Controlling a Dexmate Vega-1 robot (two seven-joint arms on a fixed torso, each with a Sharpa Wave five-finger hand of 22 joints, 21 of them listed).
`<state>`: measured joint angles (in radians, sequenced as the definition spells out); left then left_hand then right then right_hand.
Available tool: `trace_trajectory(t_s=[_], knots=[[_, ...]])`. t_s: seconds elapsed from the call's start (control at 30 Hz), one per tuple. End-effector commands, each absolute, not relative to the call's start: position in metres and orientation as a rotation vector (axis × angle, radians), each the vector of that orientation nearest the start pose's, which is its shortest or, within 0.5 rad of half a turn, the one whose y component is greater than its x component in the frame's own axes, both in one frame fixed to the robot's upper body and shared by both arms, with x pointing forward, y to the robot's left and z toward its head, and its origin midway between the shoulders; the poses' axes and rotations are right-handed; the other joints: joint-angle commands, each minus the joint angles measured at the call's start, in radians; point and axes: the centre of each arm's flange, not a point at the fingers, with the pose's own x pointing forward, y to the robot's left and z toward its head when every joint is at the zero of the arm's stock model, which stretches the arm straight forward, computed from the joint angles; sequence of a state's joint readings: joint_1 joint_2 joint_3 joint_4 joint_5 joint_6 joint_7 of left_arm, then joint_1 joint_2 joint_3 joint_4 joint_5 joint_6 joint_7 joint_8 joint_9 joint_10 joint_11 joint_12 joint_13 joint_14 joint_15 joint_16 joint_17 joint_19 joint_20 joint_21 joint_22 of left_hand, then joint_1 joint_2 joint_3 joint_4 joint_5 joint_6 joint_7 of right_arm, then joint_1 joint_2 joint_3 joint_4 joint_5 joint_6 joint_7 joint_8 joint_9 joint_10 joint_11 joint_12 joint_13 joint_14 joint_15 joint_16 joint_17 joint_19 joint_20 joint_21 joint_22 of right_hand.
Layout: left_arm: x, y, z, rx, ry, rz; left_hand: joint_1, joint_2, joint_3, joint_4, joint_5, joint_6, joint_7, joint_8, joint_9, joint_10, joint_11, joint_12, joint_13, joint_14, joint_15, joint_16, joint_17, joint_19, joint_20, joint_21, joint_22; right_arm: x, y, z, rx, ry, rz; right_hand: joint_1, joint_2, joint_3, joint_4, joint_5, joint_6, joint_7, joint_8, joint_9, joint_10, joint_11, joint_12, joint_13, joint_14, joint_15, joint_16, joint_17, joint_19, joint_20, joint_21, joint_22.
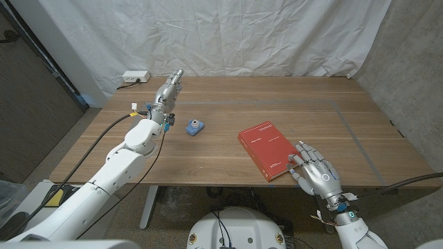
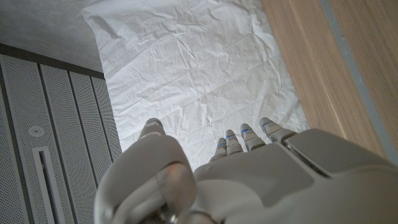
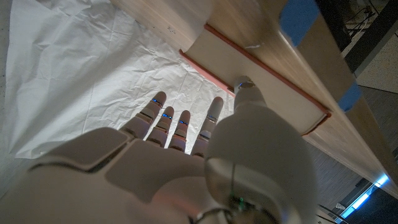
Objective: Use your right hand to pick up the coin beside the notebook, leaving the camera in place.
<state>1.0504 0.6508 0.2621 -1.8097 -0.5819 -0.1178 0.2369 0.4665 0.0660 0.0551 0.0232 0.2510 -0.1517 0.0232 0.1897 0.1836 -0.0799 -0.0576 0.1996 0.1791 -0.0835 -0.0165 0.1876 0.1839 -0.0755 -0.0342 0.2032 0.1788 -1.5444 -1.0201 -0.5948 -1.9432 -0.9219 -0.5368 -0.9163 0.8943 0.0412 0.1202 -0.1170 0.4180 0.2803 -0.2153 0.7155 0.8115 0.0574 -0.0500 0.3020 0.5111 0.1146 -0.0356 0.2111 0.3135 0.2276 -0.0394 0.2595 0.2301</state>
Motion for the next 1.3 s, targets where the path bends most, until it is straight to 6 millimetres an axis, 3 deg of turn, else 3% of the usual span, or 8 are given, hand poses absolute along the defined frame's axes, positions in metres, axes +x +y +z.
trace_trajectory(t_s=[0.03,0.13,0.3,0.87,1.07,1.3], knots=[[0.5646,0.2729,0.0176,0.031,-0.672,-0.116,0.010,0.002,-0.004,0.004,0.000,-0.008,-0.003,0.004,0.002,-0.003,-0.003,0.000,0.006,-0.009,0.001,0.000,0.001,-0.013,-0.022,0.001,0.006,0.4187,-0.2775,-0.2316,-1.666,-0.861,-0.463,0.034,0.007,0.007,-0.018,0.007,-0.054,-0.002,-0.024,-0.009,-0.021,0.000,-0.004,0.004,-0.002,-0.041,-0.001,0.001,-0.006,-0.005,0.004,0.006],[0.5651,0.2713,0.0184,0.031,-0.671,-0.119,0.010,0.002,-0.004,0.004,0.000,-0.008,-0.003,0.004,0.002,-0.003,0.000,0.000,0.006,-0.010,0.002,0.000,0.001,-0.013,-0.021,0.001,0.006,0.4181,-0.2781,-0.2325,-1.663,-0.859,-0.461,0.079,0.034,0.028,-0.032,0.010,-0.073,-0.003,-0.035,-0.020,-0.033,-0.002,-0.008,0.005,-0.009,-0.042,-0.004,0.000,-0.010,-0.011,0.005,0.006],[0.5652,0.2686,0.0190,0.036,-0.667,-0.121,0.010,0.003,-0.004,0.004,0.000,-0.008,-0.002,0.004,0.002,-0.003,-0.001,0.000,0.006,-0.010,0.002,0.000,0.001,-0.014,-0.019,0.001,0.006,0.4173,-0.2803,-0.2345,-1.661,-0.851,-0.462,0.137,0.064,0.054,-0.047,0.008,-0.067,-0.003,-0.033,-0.026,-0.035,-0.008,-0.008,0.006,-0.013,-0.049,-0.005,0.000,-0.015,-0.017,0.006,0.007],[0.5685,0.2673,0.0148,0.031,-0.654,-0.120,0.012,0.004,-0.005,0.003,-0.001,-0.009,-0.004,0.003,0.002,-0.003,-0.002,0.000,0.006,-0.012,0.003,0.000,0.001,-0.016,-0.017,0.000,0.006,0.4194,-0.2838,-0.2392,-1.678,-0.819,-0.438,0.176,0.073,0.065,-0.045,-0.012,-0.029,-0.002,-0.004,-0.014,-0.012,-0.014,0.003,0.007,-0.005,-0.053,-0.001,0.000,-0.016,-0.019,0.011,0.008],[0.5708,0.2670,0.0151,0.023,-0.656,-0.121,0.012,0.004,-0.006,0.003,-0.002,-0.009,-0.004,0.003,0.002,-0.002,-0.003,0.000,0.006,-0.012,0.002,0.000,0.001,-0.018,-0.017,0.000,0.006,0.4188,-0.2816,-0.2391,-1.687,-0.801,-0.426,0.173,0.066,0.060,-0.036,-0.026,-0.072,-0.002,-0.025,-0.025,-0.027,-0.008,-0.003,0.007,-0.010,-0.043,-0.003,0.001,-0.019,-0.016,0.013,0.008],[0.5738,0.2664,0.0165,0.019,-0.657,-0.123,0.012,0.005,-0.006,0.003,-0.002,-0.009,-0.003,0.004,0.002,-0.003,-0.003,0.000,0.006,-0.013,0.002,-0.001,0.001,-0.018,-0.016,0.000,0.006,0.4184,-0.2821,-0.2374,-1.694,-0.788,-0.422,0.156,0.054,0.043,-0.019,-0.050,-0.187,0.002,-0.080,-0.049,-0.083,0.020,-0.023,0.008,-0.049,-0.019,-0.013,0.002,-0.047,-0.011,0.009,0.008]])
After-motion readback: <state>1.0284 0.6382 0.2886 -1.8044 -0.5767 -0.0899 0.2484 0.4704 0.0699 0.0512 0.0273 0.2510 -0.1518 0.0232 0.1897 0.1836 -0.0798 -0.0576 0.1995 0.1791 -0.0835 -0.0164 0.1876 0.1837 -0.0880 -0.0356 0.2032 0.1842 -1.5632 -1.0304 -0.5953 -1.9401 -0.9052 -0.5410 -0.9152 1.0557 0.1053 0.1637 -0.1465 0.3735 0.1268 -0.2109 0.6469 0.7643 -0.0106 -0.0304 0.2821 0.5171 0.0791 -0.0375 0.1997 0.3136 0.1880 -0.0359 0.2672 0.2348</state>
